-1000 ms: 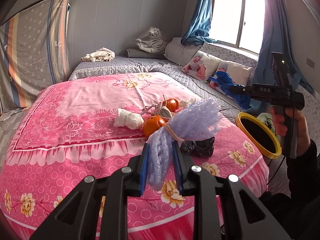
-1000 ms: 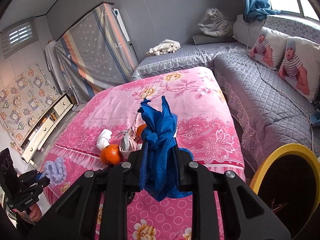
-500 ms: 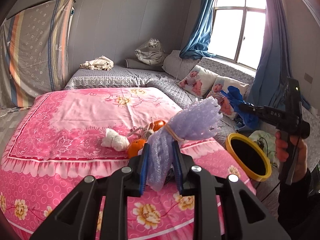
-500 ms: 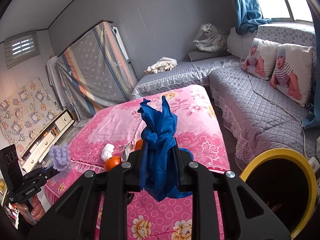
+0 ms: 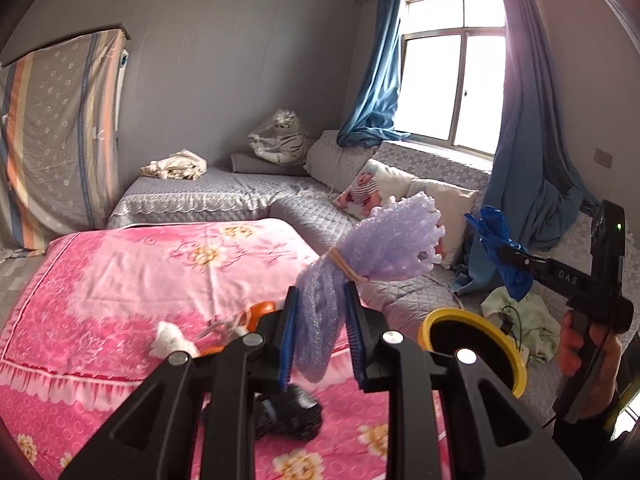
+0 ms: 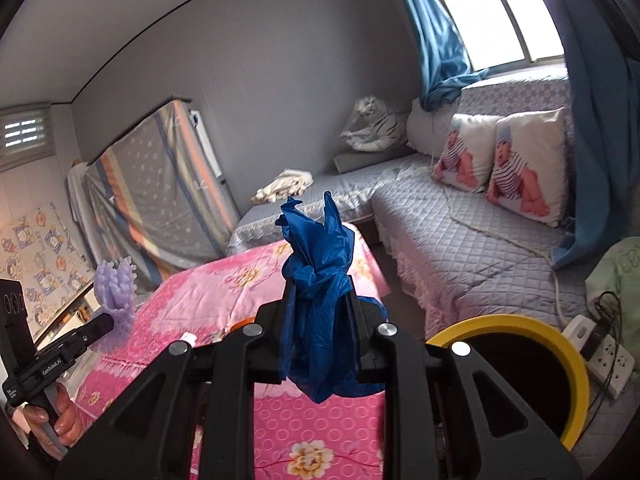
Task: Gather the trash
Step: 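Carry the glove with the right gripper while the left gripper carries the foam bundle to the yellow bin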
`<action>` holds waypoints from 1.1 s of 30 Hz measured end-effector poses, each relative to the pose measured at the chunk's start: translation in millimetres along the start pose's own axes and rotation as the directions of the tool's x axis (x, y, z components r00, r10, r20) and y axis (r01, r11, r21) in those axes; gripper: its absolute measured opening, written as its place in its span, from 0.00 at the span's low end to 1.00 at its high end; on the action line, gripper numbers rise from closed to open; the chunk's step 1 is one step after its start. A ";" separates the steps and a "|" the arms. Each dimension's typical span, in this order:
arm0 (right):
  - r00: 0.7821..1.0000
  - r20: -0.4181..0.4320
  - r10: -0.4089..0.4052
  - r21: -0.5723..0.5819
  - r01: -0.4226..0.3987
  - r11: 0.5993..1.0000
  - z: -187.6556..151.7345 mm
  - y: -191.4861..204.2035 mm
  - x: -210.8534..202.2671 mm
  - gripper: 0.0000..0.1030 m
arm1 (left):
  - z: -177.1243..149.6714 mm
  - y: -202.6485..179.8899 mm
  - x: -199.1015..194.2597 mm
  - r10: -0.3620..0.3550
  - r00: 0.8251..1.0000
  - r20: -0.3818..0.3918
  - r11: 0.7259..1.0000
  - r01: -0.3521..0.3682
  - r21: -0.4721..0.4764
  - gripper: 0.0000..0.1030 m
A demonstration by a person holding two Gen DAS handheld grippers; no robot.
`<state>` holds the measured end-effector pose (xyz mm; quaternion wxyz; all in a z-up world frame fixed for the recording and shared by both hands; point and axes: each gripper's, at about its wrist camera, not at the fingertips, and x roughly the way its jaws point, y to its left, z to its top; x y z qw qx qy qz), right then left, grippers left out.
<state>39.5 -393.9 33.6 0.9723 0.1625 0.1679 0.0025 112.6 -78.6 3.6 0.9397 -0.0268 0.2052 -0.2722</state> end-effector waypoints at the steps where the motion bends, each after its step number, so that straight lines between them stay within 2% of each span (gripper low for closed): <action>1: 1.000 0.014 -0.010 0.003 0.010 1.000 0.6 -3.9 -5.6 0.20 | 2.7 -5.0 2.7 -0.011 1.000 0.004 1.000 0.011 0.001 0.21; 9: 0.989 0.113 -0.099 0.052 0.094 0.994 6.3 -45.2 -41.2 0.20 | 21.3 -55.6 29.5 -0.115 0.993 0.018 0.993 0.115 0.015 0.21; 17: 0.964 0.166 -0.207 0.096 0.193 0.977 1.2 -75.2 -62.8 0.20 | 27.8 -97.4 58.6 -0.186 0.982 0.044 0.982 0.185 0.023 0.21; 24: 0.958 0.124 -0.257 0.158 0.237 0.959 -10.2 -108.5 -57.7 0.20 | 12.8 -141.7 108.2 -0.257 0.966 -0.043 0.964 0.259 0.053 0.21; 33: 0.963 -0.004 -0.270 0.248 0.263 0.932 -39.3 -150.5 -30.8 0.20 | -26.7 -178.6 169.3 -0.297 0.934 -0.199 0.951 0.308 0.025 0.21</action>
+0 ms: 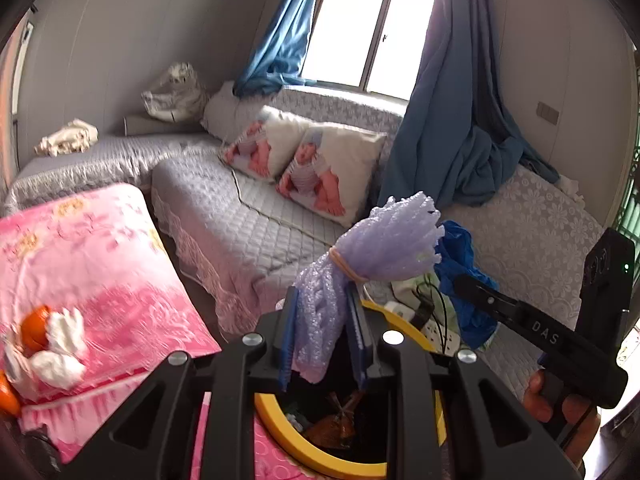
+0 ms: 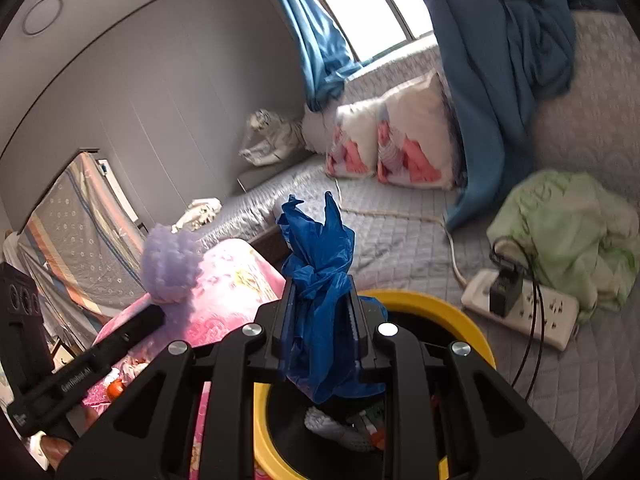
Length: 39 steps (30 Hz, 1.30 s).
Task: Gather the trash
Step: 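Carry the glove with the right gripper while the left gripper carries the foam bundle to the yellow bin, then open both grippers over the yellow bin to drop the items, then move both grippers back over the remaining trash on the bed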
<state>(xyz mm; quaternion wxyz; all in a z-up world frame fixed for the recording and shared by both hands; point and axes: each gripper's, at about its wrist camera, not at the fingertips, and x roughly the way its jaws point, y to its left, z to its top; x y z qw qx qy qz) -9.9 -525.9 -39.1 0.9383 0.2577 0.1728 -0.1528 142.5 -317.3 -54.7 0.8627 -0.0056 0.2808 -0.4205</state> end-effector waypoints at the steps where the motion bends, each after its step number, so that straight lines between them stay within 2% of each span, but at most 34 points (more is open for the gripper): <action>1: 1.000 -0.014 0.002 0.013 -0.002 1.000 -1.9 -4.0 4.0 0.20 | -3.7 0.0 8.2 -0.005 1.000 -0.023 1.000 0.005 -0.009 0.21; 6: 0.997 -0.072 -0.002 0.060 0.006 0.998 -9.8 -20.1 22.2 0.20 | -13.6 0.5 32.5 -0.023 0.994 -0.105 1.000 0.021 -0.021 0.21; 10: 0.996 -0.092 -0.017 0.083 0.025 0.996 -13.1 -30.7 31.3 0.21 | -16.3 1.6 45.9 -0.048 0.988 -0.147 0.998 0.043 -0.036 0.21; 14: 0.994 -0.108 -0.037 0.097 0.047 0.994 -14.8 -37.7 37.1 0.25 | -15.2 -2.5 54.7 -0.043 0.986 -0.161 0.999 0.039 -0.023 0.22; 15: 0.993 -0.110 -0.046 0.098 0.057 0.994 -15.1 -39.4 38.0 0.25 | -14.2 -2.6 55.4 -0.047 0.986 -0.160 0.999 0.044 -0.024 0.25; 16: 0.992 -0.111 -0.056 0.103 0.068 0.992 -15.2 -41.8 38.6 0.28 | -13.1 -2.5 55.3 -0.046 0.986 -0.159 0.999 0.042 -0.025 0.33; 17: 0.992 -0.110 -0.063 0.109 0.075 0.991 -15.0 -44.2 39.0 0.35 | -12.3 -2.2 54.8 -0.040 0.987 -0.157 0.999 0.037 -0.027 0.39; 18: 0.991 -0.109 -0.071 0.117 0.083 0.990 -14.8 -47.1 39.0 0.39 | -11.9 0.3 53.1 -0.029 0.989 -0.148 0.999 0.023 -0.037 0.53; 19: 0.991 -0.106 -0.076 0.126 0.089 0.988 -14.3 -49.6 38.1 0.43 | -11.4 2.4 50.7 -0.024 0.990 -0.139 0.999 0.018 -0.050 0.58; 25: 0.992 -0.077 -0.097 0.160 0.108 0.981 -8.6 -58.0 29.4 0.52 | -6.3 20.5 41.1 -0.003 0.993 -0.116 0.994 -0.010 -0.110 0.68; 30: 0.998 -0.026 -0.065 0.149 0.068 0.986 -3.7 -48.4 18.8 0.55 | 1.2 41.2 15.3 0.071 0.996 -0.049 0.989 -0.077 -0.123 0.73; 32: 0.999 0.002 -0.034 0.130 0.034 0.991 -0.8 -38.1 15.5 0.64 | 5.8 50.1 2.4 0.115 0.993 -0.019 0.985 -0.117 -0.124 0.78; 34: 1.000 0.018 -0.006 0.103 0.004 0.995 2.5 -25.2 14.5 0.65 | 10.3 62.7 -14.4 0.156 0.987 0.022 0.979 -0.152 -0.135 0.85; 39: 0.997 0.018 0.073 0.012 -0.073 0.997 6.4 21.1 21.8 0.72 | 20.0 96.8 -57.1 0.269 0.958 0.095 0.956 -0.254 -0.148 0.89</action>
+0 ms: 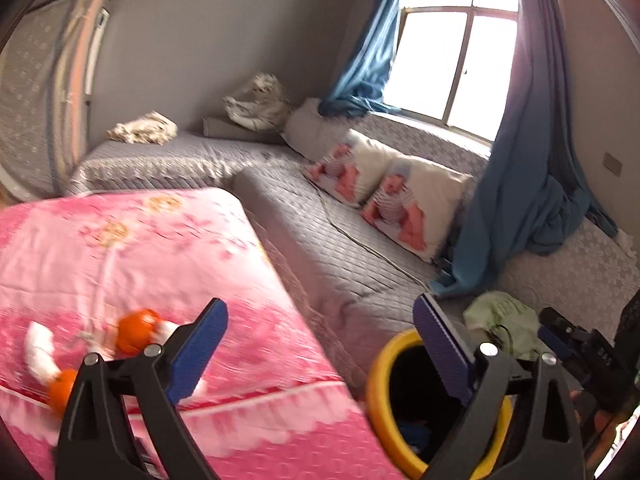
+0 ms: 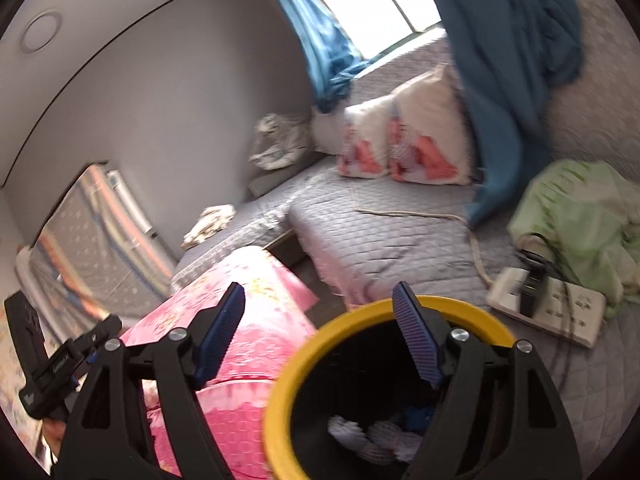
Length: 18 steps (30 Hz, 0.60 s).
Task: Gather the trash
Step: 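Move both grippers back over the remaining trash on the bed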
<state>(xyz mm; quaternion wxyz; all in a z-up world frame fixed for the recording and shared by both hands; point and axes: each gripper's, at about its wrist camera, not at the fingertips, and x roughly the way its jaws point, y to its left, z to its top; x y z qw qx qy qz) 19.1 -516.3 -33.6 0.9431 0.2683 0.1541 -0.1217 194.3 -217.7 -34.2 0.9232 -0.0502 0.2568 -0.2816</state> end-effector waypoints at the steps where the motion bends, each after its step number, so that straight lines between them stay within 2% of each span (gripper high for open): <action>1: 1.000 -0.002 0.021 -0.018 -0.021 1.000 0.2 10.2 3.2 0.74 | 3.2 10.2 -6.4 0.028 0.999 0.016 1.000 -0.028 -0.003 0.90; 5: 0.994 -0.038 0.106 -0.104 -0.110 0.989 -3.5 61.2 21.8 0.78 | 11.1 52.8 -26.9 0.104 0.993 0.050 0.994 -0.103 -0.024 0.90; 8: 0.985 -0.086 0.152 -0.152 -0.164 0.975 -8.9 96.1 39.9 0.80 | 12.1 88.0 -37.8 0.181 0.982 0.056 0.983 -0.179 -0.040 0.91; 14: 0.958 -0.215 0.191 -0.224 -0.239 0.945 -34.7 159.7 85.6 0.80 | 6.3 151.6 -54.3 0.281 0.959 0.034 0.956 -0.277 -0.097 0.91; 18: 0.935 -0.300 0.189 -0.266 -0.272 0.925 -60.1 193.5 116.6 0.80 | -3.7 183.7 -58.0 0.319 0.948 0.001 0.941 -0.317 -0.119 0.91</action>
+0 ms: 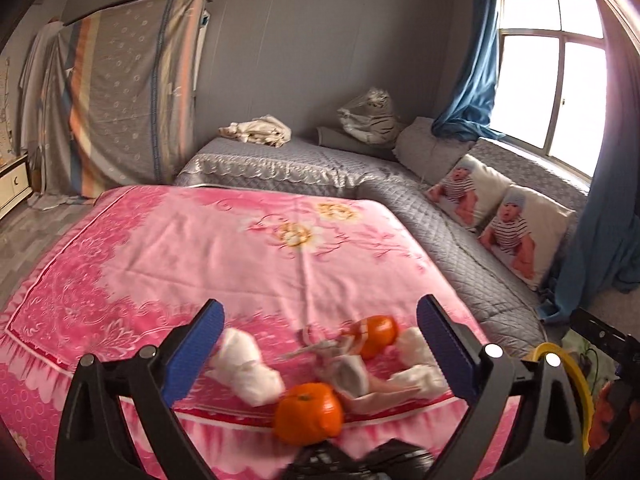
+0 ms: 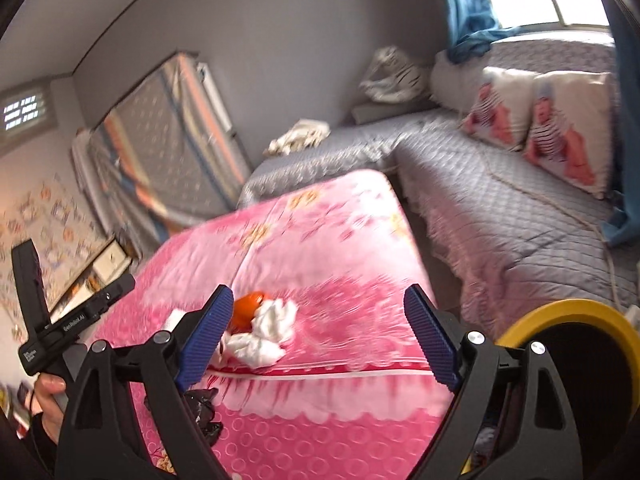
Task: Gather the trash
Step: 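Move both grippers back over the remaining trash on the bed, then grasp a white tissue bundle with each gripper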
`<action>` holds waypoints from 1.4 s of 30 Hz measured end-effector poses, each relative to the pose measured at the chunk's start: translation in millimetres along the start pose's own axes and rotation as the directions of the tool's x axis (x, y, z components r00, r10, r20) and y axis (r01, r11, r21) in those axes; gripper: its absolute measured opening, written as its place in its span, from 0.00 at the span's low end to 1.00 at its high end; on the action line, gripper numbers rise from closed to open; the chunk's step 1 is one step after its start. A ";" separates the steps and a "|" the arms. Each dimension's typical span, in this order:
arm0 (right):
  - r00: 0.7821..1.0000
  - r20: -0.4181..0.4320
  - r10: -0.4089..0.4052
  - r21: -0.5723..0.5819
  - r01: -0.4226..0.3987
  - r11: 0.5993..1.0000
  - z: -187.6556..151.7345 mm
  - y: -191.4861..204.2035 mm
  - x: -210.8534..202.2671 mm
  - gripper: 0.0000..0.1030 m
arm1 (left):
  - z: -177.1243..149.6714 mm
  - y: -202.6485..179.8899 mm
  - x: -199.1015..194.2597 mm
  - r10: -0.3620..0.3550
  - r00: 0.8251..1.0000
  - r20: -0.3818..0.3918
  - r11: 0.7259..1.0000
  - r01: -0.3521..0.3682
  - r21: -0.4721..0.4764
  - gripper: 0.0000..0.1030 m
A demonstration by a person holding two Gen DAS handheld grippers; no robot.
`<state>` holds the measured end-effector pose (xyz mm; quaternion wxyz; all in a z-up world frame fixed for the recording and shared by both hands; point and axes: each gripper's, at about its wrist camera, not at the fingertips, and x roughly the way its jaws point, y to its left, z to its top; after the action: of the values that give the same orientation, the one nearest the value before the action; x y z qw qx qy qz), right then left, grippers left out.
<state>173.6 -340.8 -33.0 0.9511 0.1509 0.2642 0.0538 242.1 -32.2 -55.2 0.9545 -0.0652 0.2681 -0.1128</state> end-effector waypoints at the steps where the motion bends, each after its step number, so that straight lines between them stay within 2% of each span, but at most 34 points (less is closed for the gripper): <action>1: 1.000 -0.011 0.000 -0.009 0.000 1.000 -1.3 4.6 7.0 0.80 | -2.5 7.4 1.7 0.012 1.000 -0.007 1.000 -0.012 -0.001 0.91; 6: 0.995 -0.095 -0.002 -0.056 -0.004 0.998 -11.5 26.9 52.1 0.80 | -12.1 32.8 12.0 0.051 0.998 -0.044 0.999 -0.052 -0.011 0.91; 13: 0.983 -0.179 -0.031 -0.083 0.016 0.996 -24.2 37.2 101.8 0.80 | -27.2 52.1 29.5 0.045 0.994 -0.100 0.997 -0.050 -0.050 0.91; 23: 0.968 -0.251 -0.022 -0.066 0.005 0.998 -30.1 39.2 137.1 0.79 | -35.5 57.1 48.8 0.045 0.988 -0.148 0.997 -0.053 -0.052 0.90; 27: 0.962 -0.271 -0.033 -0.075 0.013 0.997 -29.7 42.3 145.3 0.77 | -34.1 59.4 58.2 0.039 0.985 -0.170 0.997 -0.050 -0.063 0.82; 29: 0.958 -0.285 -0.027 -0.076 0.006 0.997 -30.7 43.8 149.4 0.73 | -35.4 57.8 63.7 0.039 0.981 -0.191 0.997 -0.050 -0.053 0.78; 32: 0.952 -0.305 -0.027 -0.080 0.003 0.997 -33.1 45.9 155.0 0.66 | -36.8 53.9 70.3 0.036 0.976 -0.216 0.998 -0.045 -0.037 0.67; 34: 0.948 -0.318 -0.027 -0.070 0.004 0.998 -33.7 44.5 157.9 0.62 | -37.5 51.8 75.8 0.039 0.970 -0.241 0.999 -0.047 -0.026 0.54; 42: 0.931 -0.364 0.000 -0.045 -0.018 0.999 -36.4 43.5 169.9 0.43 | -38.1 47.7 88.9 0.028 0.957 -0.290 0.999 -0.032 -0.009 0.40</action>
<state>298.9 -259.2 -131.6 0.8888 0.1170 0.4336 0.0914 304.6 -10.8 -140.5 0.9061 -0.0506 0.4067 -0.1049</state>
